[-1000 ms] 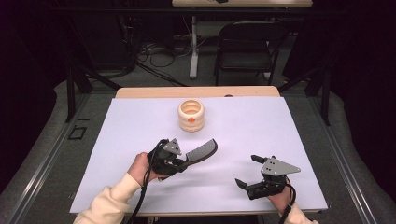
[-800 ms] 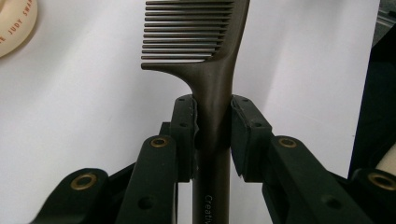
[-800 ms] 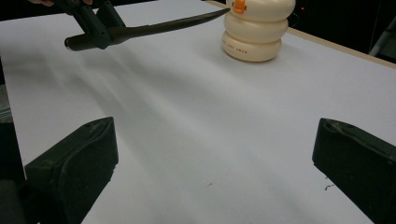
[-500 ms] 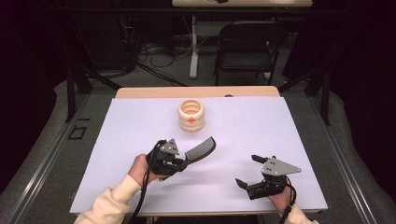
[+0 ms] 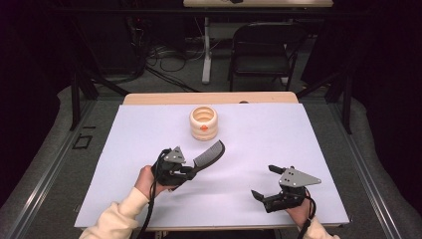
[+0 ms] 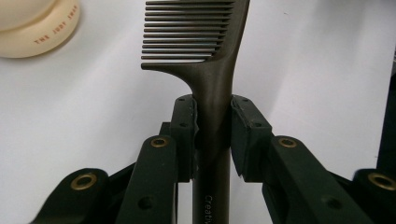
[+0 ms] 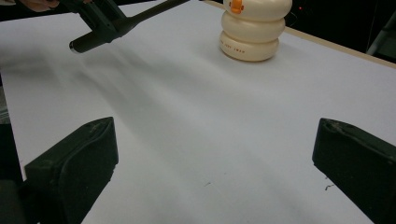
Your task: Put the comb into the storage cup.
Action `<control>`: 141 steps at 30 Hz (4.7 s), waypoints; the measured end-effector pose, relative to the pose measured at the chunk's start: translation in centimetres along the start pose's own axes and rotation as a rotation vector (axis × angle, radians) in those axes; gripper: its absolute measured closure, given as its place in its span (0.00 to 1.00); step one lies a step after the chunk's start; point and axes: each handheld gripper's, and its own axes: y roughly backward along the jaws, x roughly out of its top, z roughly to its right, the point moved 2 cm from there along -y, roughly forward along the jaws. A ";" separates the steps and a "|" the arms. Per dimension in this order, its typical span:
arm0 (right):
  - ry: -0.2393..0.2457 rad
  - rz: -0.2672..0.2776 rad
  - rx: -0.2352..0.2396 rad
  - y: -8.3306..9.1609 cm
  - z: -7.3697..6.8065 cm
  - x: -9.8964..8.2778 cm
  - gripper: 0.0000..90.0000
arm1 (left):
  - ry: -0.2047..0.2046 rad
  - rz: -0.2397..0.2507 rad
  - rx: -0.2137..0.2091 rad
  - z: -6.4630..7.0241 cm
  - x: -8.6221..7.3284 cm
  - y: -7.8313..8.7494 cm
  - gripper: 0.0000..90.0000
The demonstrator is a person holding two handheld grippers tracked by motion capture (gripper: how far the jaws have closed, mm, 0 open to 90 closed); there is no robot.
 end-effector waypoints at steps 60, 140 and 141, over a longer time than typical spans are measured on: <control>-0.009 -0.008 -0.006 -0.1 0.0 -0.1 0.00 | 0.154 0.236 0.205 -4.3 -2.0 2.3 0.81; -0.021 -0.019 -0.017 -0.4 0.1 -0.1 0.00 | 0.162 0.385 0.286 -9.5 4.8 1.7 0.81; -0.020 -0.019 -0.017 -0.3 0.1 -0.1 0.00 | 0.164 0.386 0.285 -9.6 4.9 1.6 0.81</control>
